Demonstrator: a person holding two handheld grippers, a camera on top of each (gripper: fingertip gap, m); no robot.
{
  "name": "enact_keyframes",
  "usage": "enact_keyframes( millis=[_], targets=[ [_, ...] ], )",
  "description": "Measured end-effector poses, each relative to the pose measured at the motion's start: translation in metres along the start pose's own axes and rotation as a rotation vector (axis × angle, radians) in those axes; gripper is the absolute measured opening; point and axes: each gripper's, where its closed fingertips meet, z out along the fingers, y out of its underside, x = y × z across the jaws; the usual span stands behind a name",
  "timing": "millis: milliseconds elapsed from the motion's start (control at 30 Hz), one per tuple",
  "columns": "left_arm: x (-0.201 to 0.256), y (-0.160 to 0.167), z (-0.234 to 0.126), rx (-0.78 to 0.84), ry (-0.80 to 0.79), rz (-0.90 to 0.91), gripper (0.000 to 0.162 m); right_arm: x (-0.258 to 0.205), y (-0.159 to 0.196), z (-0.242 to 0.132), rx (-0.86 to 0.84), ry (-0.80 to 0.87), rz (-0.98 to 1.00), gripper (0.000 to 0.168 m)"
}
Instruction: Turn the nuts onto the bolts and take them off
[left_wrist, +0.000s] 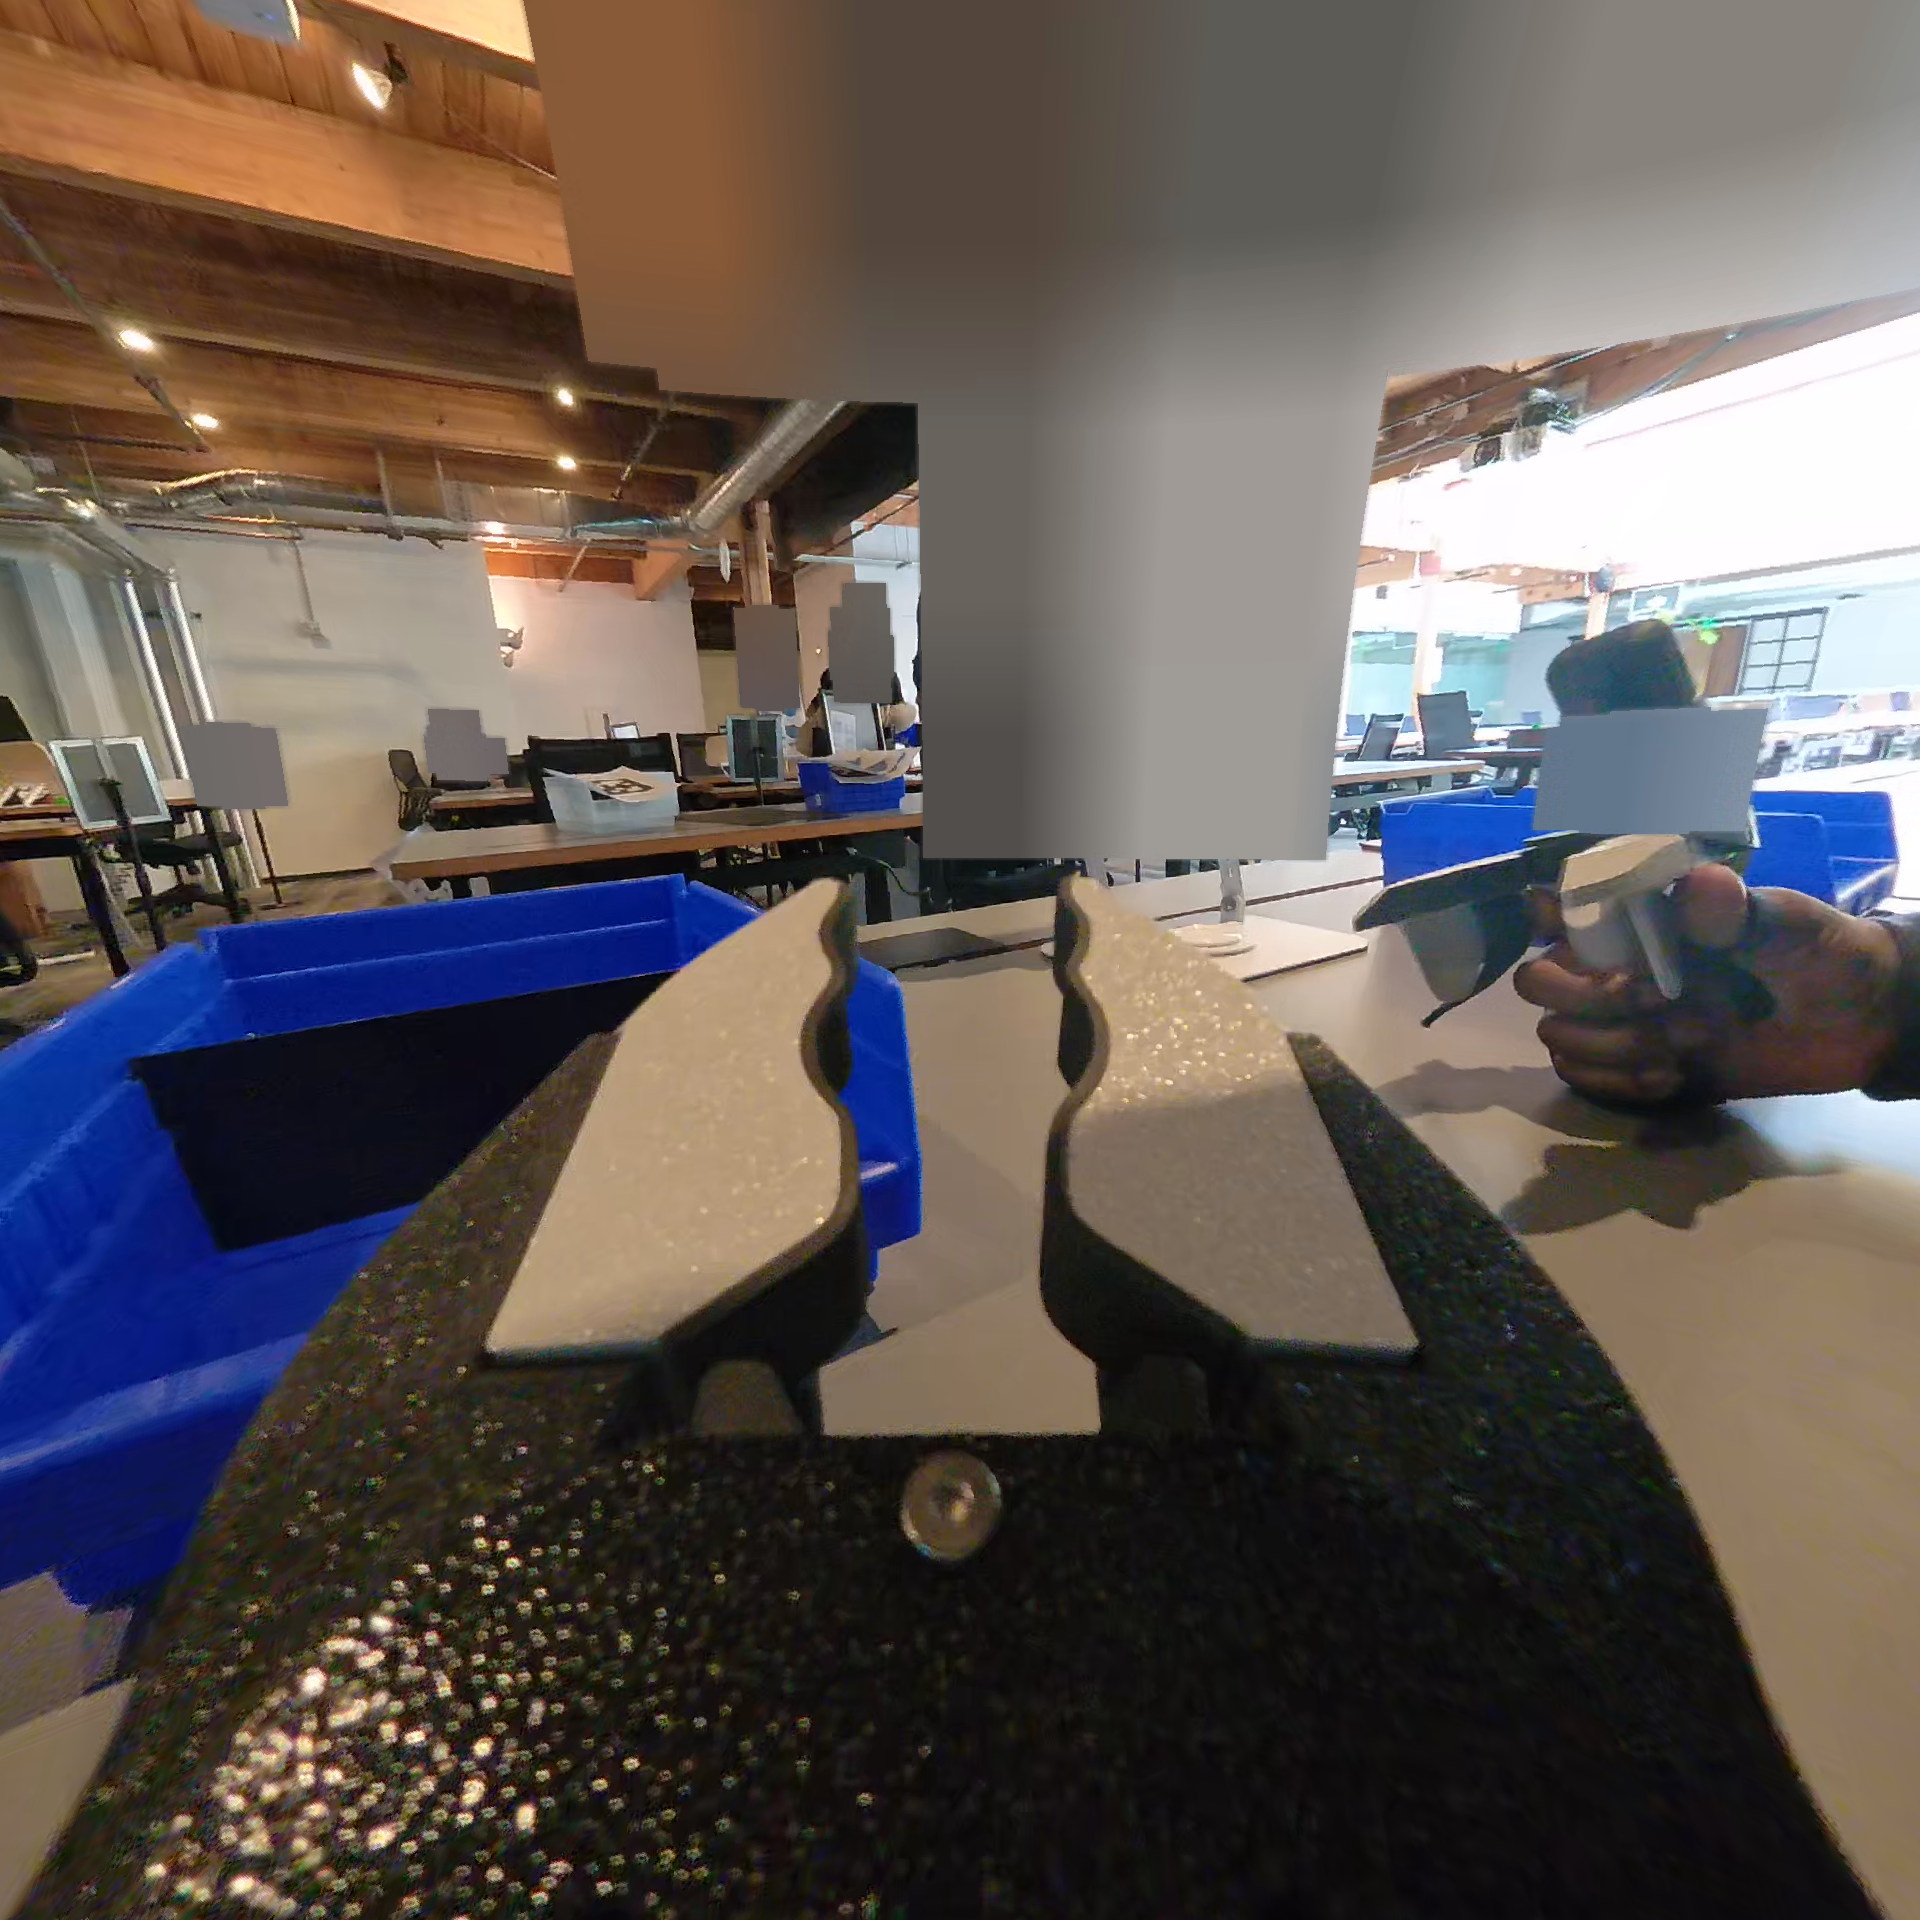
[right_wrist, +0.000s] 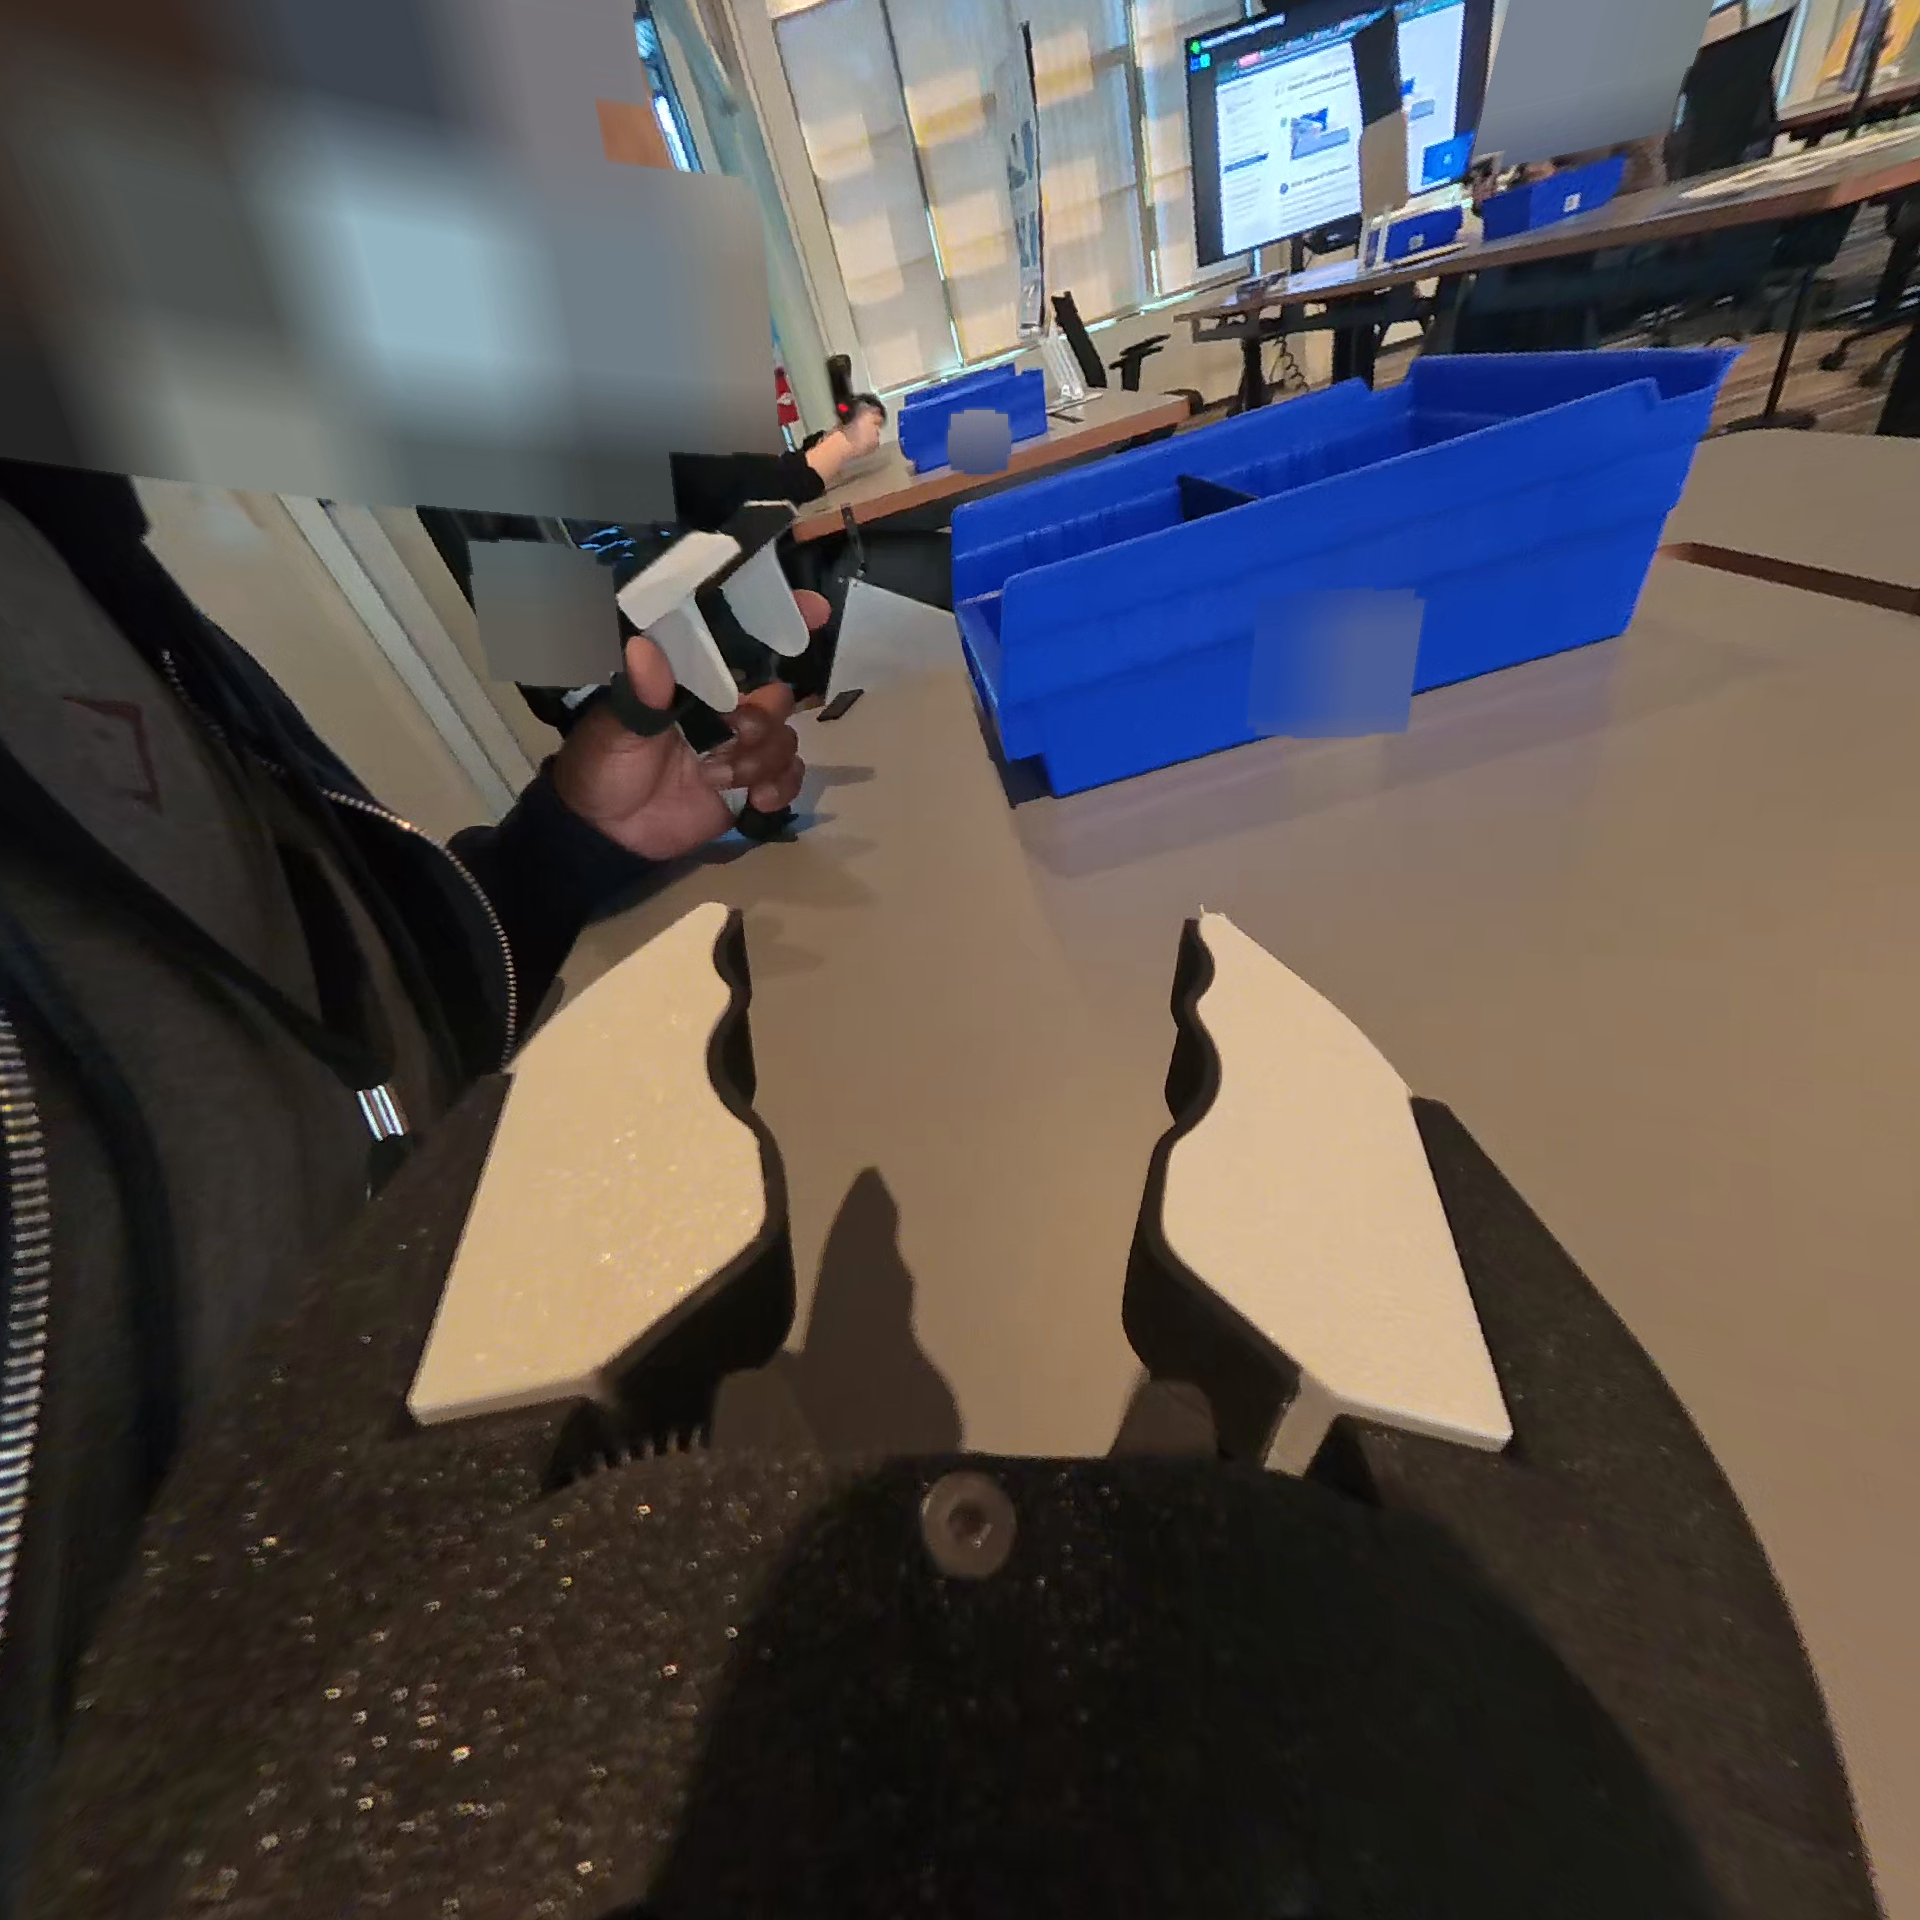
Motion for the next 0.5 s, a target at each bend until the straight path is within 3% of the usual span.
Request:
enact_keyframes(
  millis=[167,333,500],
  targets=[
    [-0.019,0.002,-0.001,-0.060,-0.015,-0.058,0.033,-0.003,-0.001,0.001,0.006,-0.046,0.023,0.078],
    [-0.083,0.015,0.021,-0.536,-0.076,0.112,0.031,-0.007,-0.001,0.001,0.002,-0.094,0.040,0.077],
    [-0.138,0.044,0.059,-0.964,-0.005,0.114,0.028,-0.009,-0.002,0.002,0.008,-0.138,0.057,0.077]
  ],
)
